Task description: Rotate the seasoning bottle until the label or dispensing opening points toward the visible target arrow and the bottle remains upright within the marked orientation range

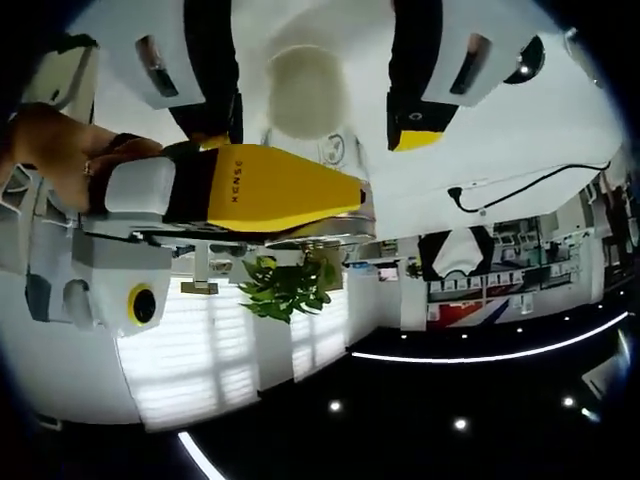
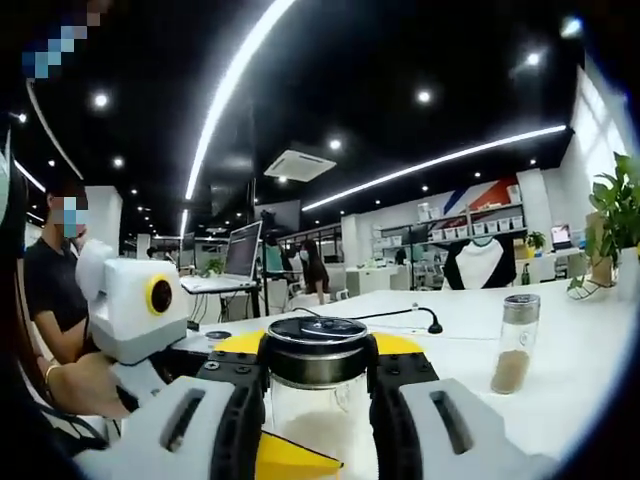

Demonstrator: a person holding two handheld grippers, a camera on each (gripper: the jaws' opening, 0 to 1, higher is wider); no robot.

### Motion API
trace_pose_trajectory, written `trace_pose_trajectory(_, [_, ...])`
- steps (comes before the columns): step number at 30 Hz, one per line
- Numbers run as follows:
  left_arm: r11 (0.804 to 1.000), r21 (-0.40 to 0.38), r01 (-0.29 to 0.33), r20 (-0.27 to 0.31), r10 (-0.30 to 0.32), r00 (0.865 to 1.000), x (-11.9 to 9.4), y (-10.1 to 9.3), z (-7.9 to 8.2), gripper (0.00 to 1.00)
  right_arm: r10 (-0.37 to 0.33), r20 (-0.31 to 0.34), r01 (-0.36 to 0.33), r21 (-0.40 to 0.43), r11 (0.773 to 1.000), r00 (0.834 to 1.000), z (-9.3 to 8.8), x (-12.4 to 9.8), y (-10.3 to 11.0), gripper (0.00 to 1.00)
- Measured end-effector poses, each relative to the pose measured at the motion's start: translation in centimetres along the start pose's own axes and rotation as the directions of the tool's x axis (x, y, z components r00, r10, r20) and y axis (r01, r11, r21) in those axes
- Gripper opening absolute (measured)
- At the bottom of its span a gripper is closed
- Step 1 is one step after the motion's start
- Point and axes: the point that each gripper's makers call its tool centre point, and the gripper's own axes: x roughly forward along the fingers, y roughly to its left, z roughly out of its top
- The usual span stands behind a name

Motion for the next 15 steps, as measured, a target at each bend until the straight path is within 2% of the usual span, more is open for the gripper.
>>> trace_pose_trajectory(5, [1.000, 0.025, 0.016, 0.018, -0.017, 1.000, 0.0, -0.3, 0.3, 0.52, 0.026, -0.017, -0.027, -0.013, 1.000, 1.000, -0.4, -0.1, 1.1, 0.36])
trace_pose_trajectory(7, [0.999, 0.034, 0.041, 0.021, -0.041, 0.999, 0.0, -0.7, 0.3, 0.48, 0.032, -0.020, -0.033, -0.012, 0.999, 0.999, -0.5, -0.2, 1.2, 0.36])
trace_pose_trajectory(12, [0.999, 0.029, 0.045, 0.031, -0.046, 0.998, -0.2, -0.8, 0.3, 0.46, 0.036, -0.020, -0.036, -0.011, 0.999, 0.999, -0.4, -0.4, 1.4, 0.36])
trace_pose_trajectory(15, [0.998, 0.038, 0.045, 0.056, -0.047, 0.997, -0.6, -0.9, 0.6, 0.45, 0.052, -0.010, -0.052, -0.007, 0.999, 0.999, -0.2, -0.6, 1.7, 0.36])
